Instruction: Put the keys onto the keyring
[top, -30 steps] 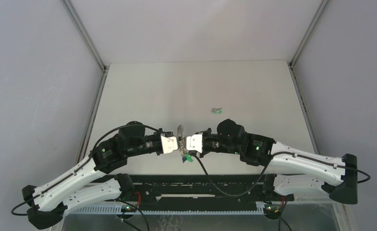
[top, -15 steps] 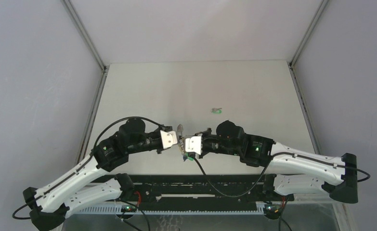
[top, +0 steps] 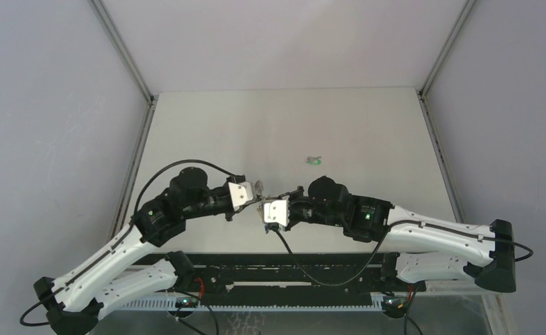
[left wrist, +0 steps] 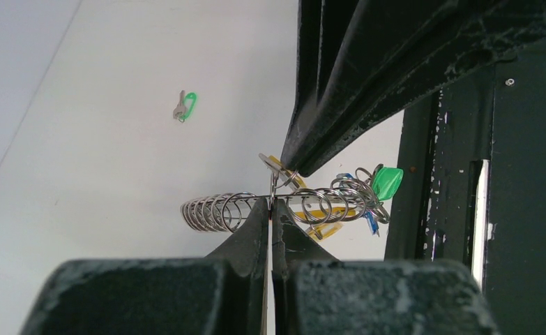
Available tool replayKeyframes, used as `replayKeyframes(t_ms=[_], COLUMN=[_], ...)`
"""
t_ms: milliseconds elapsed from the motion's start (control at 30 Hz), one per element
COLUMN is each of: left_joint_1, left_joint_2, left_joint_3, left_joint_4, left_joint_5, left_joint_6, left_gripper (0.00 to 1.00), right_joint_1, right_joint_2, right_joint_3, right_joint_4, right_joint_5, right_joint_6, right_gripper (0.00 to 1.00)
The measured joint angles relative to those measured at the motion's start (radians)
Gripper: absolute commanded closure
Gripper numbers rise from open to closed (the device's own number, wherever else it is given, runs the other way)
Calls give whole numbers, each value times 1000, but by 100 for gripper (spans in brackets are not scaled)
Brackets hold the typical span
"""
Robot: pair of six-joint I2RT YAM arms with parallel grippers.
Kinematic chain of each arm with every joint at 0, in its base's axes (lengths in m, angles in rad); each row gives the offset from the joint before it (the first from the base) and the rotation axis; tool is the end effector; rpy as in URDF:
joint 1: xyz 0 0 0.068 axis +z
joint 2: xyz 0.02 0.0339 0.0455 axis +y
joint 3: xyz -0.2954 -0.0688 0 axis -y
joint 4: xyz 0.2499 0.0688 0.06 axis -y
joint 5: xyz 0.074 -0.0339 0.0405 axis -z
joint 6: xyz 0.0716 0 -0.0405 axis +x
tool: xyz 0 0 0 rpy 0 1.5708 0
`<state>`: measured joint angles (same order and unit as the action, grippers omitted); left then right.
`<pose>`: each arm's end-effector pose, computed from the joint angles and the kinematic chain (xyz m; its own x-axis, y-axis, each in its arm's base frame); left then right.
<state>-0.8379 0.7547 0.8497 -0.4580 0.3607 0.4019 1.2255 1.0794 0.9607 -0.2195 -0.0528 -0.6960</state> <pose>0.1014 -0.1505 0.3492 0.1397 0.3918 -0.9094 0.9361 0.2472 0.2503 0.0889 0.2583 0.3557 0.5271 -0.4263 -0.7352 -0.8060 0.0233 -0.5914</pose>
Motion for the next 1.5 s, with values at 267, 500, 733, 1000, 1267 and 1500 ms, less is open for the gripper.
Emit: replayKeyframes(t_ms=[267, 500, 733, 1000, 1267, 1500], left_joint_1=[34, 43, 43, 43, 43, 43], left_joint_2=[-6, -39, -62, -70, -63, -44], left_joint_3=[0, -2, -18, -60, -138, -150], left_joint_4=[9, 36, 136, 326, 443, 509], left_joint_5=[38, 55, 84, 101, 156, 213], left_joint_6=[-29, -49, -71, -119, -166, -191], left_gripper=[100, 100, 100, 100, 100, 100], right_joint_1=[0, -11, -104, -216, -379, -454], right_joint_2=[21, 22, -41, -163, -202, -140], right_joint_3=[0, 4, 3, -18, -19, -19], right_joint_4=[0, 15, 26, 31, 98, 172], right_joint_5=[11, -22, -172, -347, -549, -694], right_joint_6=[-1, 15, 93, 189, 316, 403], right_gripper=[100, 100, 82, 76, 75, 75])
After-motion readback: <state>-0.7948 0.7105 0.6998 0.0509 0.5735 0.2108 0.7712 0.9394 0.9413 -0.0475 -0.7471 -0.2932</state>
